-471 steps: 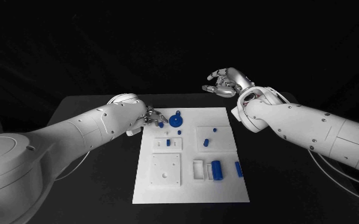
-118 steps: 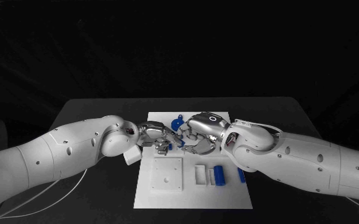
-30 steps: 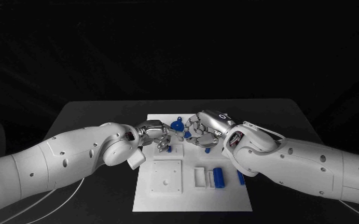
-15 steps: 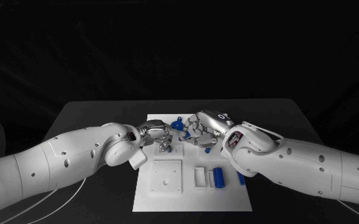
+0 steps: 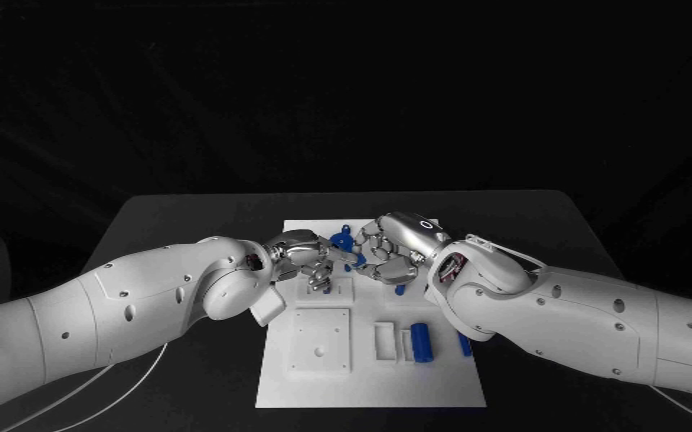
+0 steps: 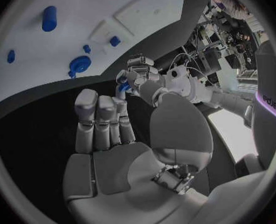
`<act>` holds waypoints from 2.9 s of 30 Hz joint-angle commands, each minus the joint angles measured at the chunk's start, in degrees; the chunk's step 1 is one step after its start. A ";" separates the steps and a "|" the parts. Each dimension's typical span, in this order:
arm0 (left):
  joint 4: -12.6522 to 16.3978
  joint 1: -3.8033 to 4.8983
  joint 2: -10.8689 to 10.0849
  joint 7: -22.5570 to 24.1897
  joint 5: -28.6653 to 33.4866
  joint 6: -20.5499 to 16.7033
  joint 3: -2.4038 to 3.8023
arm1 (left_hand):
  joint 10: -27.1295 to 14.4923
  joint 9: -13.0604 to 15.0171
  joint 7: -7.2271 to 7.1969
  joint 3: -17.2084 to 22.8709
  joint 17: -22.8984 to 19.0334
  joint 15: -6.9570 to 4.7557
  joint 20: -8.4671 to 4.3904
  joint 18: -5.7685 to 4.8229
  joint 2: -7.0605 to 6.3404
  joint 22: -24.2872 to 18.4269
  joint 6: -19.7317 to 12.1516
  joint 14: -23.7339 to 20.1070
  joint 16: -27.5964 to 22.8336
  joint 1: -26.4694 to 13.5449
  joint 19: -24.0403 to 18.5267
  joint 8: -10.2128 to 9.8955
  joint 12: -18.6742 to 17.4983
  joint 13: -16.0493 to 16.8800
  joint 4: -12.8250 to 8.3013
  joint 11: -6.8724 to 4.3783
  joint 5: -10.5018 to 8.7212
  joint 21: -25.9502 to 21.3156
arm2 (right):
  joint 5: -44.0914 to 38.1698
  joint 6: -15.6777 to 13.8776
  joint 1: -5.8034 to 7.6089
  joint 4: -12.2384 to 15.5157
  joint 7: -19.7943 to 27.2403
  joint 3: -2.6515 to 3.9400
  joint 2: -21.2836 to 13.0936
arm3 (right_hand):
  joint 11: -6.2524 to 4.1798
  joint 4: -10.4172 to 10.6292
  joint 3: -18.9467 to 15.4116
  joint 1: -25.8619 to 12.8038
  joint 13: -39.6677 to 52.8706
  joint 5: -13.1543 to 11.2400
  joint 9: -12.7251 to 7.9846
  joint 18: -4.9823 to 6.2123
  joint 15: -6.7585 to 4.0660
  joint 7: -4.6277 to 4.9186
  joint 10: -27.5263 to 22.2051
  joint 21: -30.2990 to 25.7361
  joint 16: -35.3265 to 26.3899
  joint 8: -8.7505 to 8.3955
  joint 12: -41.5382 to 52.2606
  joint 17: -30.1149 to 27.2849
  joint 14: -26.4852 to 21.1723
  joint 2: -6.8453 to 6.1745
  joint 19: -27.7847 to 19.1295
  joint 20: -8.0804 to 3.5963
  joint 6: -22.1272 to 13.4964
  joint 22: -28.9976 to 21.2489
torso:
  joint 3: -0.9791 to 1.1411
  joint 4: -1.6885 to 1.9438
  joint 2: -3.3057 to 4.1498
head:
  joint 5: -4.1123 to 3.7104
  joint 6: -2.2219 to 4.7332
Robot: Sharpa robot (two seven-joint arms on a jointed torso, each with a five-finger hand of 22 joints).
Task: Assemble the parts on the task board
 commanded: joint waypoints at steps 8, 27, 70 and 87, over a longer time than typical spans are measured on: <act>0.12 0.01 0.22 0.46 2.05 0.62 0.03 | 0.54 -0.49 -0.10 -0.21 0.07 0.18 -4.56 0.79 1.20 0.59 1.34 0.18 0.24 1.15 -0.42 0.80 -0.05 -0.20 -0.92 -0.21 0.61 0.12 | -0.60 0.00 -0.03 0.07 -0.01 0.05 0.15 | -0.01 -0.02 0.35 -0.17 -0.05 0.16 1.48 4.71 -0.36 1.20 0.32 0.24 0.05 1.13 0.20 0.07 0.12 0.62 -0.16 -0.41 2.15 0.82 | 0.02 -0.02 -0.01 | -0.02 -0.03; 0.23 0.01 0.43 0.57 2.10 -0.58 0.03 | 1.96 -0.50 -1.32 -0.21 0.00 -0.78 -4.87 0.72 2.42 0.73 5.97 0.77 0.52 5.12 -0.41 3.37 -0.27 -0.66 -1.16 -1.31 3.35 0.42 | -0.85 0.20 -0.03 0.03 -0.36 0.05 0.13 | -0.01 -0.11 0.45 -0.25 -0.06 0.16 1.52 4.71 -0.36 1.19 0.37 0.24 0.04 1.14 0.17 0.08 0.15 0.61 -0.12 -0.44 2.16 0.81 | 0.02 -0.01 0.00 | -0.07 -0.11; -0.42 0.04 -0.02 -2.46 -2.75 -5.96 0.05 | 3.17 8.58 -3.12 6.49 -0.83 -2.43 -5.83 -0.03 1.16 0.55 8.59 1.80 0.62 2.81 0.96 8.04 -1.02 -1.30 -0.58 -3.06 6.35 0.61 | 3.36 -3.72 -0.03 -0.89 1.51 0.32 -1.92 | 2.57 1.70 -6.05 -5.21 -0.55 0.44 -0.41 4.71 2.06 3.91 -3.18 -1.08 -0.96 -3.94 -1.97 0.27 -1.34 -4.59 -1.51 -0.66 -5.47 0.65 | 0.04 -0.05 -0.03 | 0.01 0.38; 0.12 4.30 -2.39 -19.52 -16.89 -1.06 -0.06 | 5.45 14.86 -4.47 7.03 -1.08 -3.53 -6.53 0.05 -0.01 0.41 10.16 3.45 1.17 0.91 2.30 10.44 -1.39 -2.46 -0.39 -4.37 8.86 0.96 | 13.40 -4.76 -0.01 -7.77 4.01 6.25 -4.92 | 2.84 2.08 -6.00 -4.44 -0.71 1.28 -0.52 4.71 2.33 4.16 -3.39 -1.45 -1.24 -4.22 -2.09 0.18 -1.50 -4.31 -1.65 -0.56 -5.86 0.56 | 0.27 -0.06 -0.50 | 1.10 -0.11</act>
